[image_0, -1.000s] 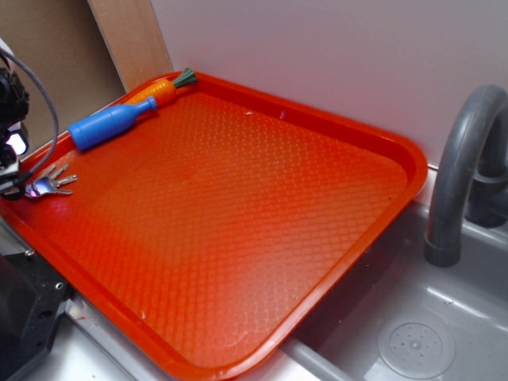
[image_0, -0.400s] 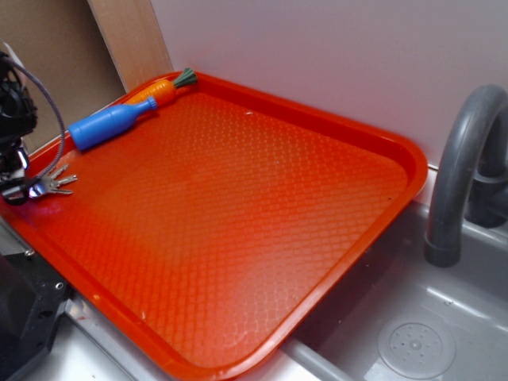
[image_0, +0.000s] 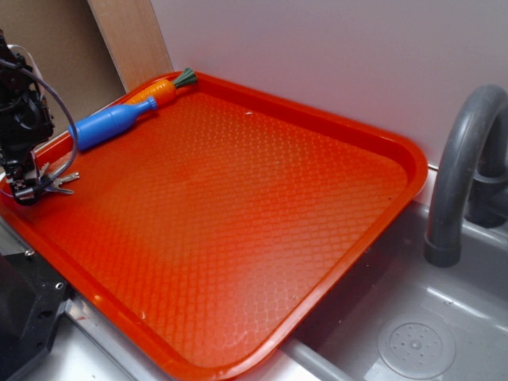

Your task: Grab the silver keys.

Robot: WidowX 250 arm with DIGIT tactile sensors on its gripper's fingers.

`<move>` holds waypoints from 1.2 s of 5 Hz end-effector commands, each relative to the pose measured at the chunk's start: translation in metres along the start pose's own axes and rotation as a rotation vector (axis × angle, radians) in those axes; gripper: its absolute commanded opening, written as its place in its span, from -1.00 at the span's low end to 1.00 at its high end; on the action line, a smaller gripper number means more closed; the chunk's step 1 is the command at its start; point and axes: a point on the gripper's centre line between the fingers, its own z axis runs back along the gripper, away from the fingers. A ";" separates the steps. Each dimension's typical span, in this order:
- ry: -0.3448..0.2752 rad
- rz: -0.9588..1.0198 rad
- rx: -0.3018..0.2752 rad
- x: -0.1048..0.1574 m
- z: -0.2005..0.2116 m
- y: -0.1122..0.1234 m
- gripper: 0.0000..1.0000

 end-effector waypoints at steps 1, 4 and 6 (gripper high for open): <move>-0.049 0.054 -0.018 0.002 0.020 -0.003 -1.00; -0.124 0.552 -0.201 0.033 0.165 -0.064 -1.00; -0.102 0.618 -0.241 0.063 0.219 -0.100 -1.00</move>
